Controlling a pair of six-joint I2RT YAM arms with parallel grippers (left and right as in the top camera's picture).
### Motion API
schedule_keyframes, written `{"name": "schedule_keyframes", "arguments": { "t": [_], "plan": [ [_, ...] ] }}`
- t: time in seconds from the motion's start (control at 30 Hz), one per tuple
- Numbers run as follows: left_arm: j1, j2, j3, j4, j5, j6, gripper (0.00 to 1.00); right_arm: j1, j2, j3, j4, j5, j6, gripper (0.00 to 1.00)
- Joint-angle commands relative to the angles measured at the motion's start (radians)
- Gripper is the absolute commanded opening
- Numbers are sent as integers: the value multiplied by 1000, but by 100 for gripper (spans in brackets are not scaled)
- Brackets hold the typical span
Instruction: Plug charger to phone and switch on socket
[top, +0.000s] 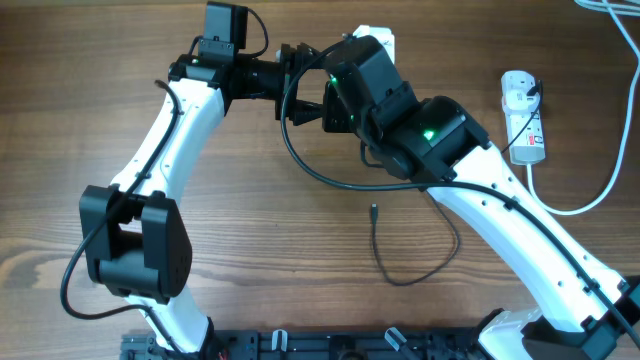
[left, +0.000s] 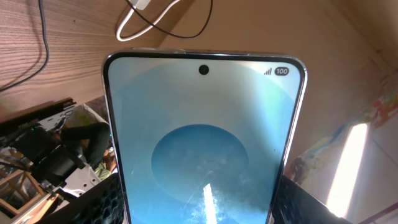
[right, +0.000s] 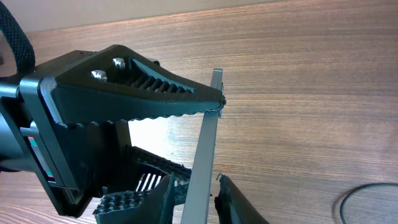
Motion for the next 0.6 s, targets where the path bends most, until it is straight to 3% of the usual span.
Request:
{"name": "schedule_keyframes", "arguments": {
  "t": [0.0,0.3,0.4,0.47,0.53,0.57],
  "plan": [
    [-3,-35,6,4,31,-9,69,4,14,25,2,24,3,21],
    [-3,-35,6,4,31,-9,71,4,14,25,3,17,30,4],
    [-3,-35,6,4,31,-9,72,4,14,25,4,17,54,4],
    [-3,-35,6,4,31,-9,80,4,14,25,6,17,101,4],
    [-3,-35,6,4,31,-9,98,3,14,25,18,18,181,4],
    [-3,-35,6,4,30,-10,100,1,14,25,26,18,210,4]
  ]
}}
